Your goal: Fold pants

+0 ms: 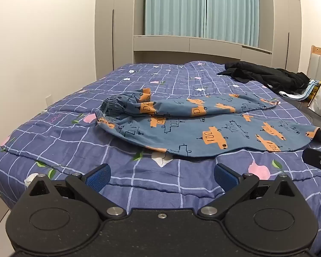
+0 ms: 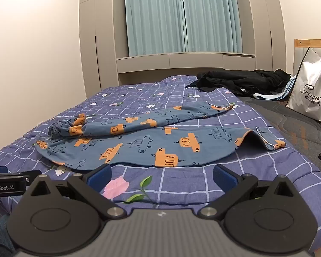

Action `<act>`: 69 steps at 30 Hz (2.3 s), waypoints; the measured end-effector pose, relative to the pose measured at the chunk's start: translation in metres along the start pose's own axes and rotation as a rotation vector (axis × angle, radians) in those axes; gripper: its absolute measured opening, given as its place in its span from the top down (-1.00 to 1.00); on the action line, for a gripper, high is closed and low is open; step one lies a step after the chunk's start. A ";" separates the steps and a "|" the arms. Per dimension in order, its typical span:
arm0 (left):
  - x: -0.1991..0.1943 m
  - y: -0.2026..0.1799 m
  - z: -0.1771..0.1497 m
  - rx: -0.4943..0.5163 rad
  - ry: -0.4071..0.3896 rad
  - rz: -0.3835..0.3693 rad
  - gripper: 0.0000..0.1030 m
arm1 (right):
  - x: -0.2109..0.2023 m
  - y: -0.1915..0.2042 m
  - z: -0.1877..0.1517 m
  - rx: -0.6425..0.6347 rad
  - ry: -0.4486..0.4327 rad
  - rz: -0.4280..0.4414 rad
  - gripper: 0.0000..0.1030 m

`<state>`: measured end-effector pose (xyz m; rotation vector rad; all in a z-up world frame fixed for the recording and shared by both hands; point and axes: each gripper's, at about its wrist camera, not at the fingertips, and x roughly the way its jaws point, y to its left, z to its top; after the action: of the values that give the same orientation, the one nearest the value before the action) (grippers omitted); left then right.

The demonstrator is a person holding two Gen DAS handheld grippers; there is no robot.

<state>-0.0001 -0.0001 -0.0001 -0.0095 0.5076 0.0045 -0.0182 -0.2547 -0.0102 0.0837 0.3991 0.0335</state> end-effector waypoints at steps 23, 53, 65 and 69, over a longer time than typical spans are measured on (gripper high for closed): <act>-0.002 -0.001 0.000 0.006 0.000 -0.002 -0.99 | -0.002 0.000 0.001 0.000 0.005 -0.003 -1.00; 0.000 -0.004 -0.001 0.027 0.016 -0.008 -0.99 | -0.002 0.001 0.001 0.000 0.009 -0.004 -1.00; -0.001 -0.006 -0.003 0.034 0.018 -0.009 -0.99 | -0.002 0.001 0.000 -0.001 0.011 -0.003 -1.00; -0.001 -0.006 -0.004 0.034 0.019 -0.013 -0.99 | -0.002 0.002 0.000 0.000 0.010 -0.004 -1.00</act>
<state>-0.0026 -0.0058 -0.0030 0.0201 0.5261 -0.0168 -0.0198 -0.2532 -0.0090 0.0823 0.4095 0.0302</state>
